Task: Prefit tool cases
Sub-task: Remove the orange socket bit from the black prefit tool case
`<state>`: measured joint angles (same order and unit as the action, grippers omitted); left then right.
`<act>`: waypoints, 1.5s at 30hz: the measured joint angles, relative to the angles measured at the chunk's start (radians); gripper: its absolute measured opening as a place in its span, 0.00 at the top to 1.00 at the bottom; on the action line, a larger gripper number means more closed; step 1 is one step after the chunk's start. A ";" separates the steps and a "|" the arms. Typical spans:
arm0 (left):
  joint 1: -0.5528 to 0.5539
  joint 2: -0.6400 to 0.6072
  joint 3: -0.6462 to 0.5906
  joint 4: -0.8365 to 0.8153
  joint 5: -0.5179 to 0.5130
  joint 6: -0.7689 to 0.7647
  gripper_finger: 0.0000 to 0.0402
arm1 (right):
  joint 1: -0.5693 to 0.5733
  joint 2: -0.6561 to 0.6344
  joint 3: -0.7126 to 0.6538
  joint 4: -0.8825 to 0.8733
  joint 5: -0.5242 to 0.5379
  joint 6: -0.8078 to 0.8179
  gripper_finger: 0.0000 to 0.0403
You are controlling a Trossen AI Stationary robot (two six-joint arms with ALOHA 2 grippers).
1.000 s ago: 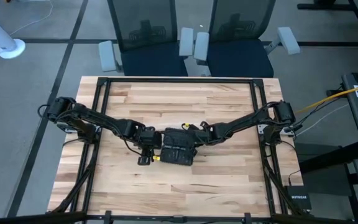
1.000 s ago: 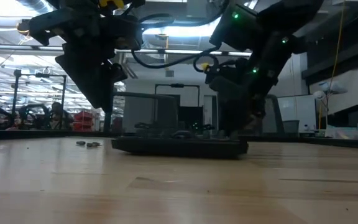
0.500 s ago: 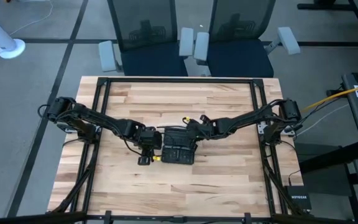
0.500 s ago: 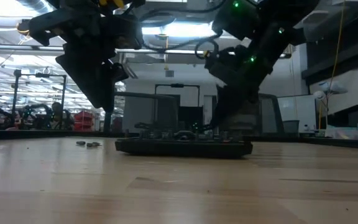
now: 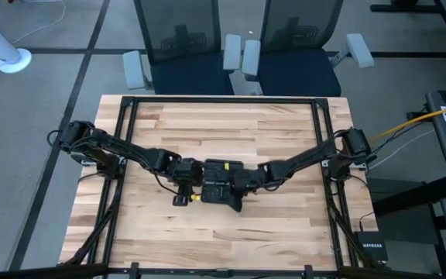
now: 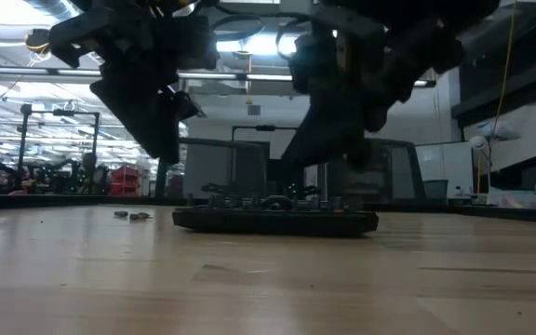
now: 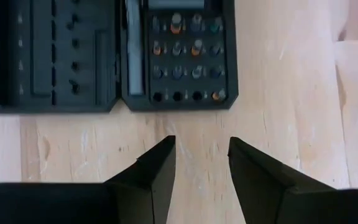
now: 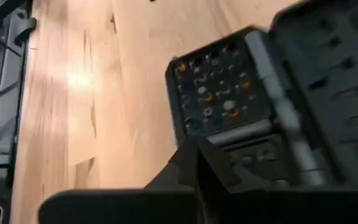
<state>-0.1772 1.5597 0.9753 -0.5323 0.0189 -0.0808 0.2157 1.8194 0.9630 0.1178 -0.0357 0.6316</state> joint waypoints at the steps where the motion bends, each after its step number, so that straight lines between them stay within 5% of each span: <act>1: 0.000 0.000 0.000 0.013 0.000 0.007 0.65 | 0.002 0.011 0.000 0.024 0.001 0.016 1.00; 9: -0.001 0.000 0.000 0.030 0.001 0.002 0.65 | 0.000 0.033 0.000 -0.009 0.097 0.053 1.00; 22: -0.024 0.000 0.000 0.188 0.003 0.046 0.65 | 0.000 0.055 -0.005 -0.041 0.086 0.017 1.00; 45: -0.032 0.122 0.000 0.193 0.091 0.027 0.65 | -0.001 0.059 -0.008 -0.032 0.103 0.017 1.00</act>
<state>-0.2089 1.6818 0.9752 -0.3397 0.1101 -0.0536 0.2146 1.8782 0.9554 0.0856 0.0673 0.6491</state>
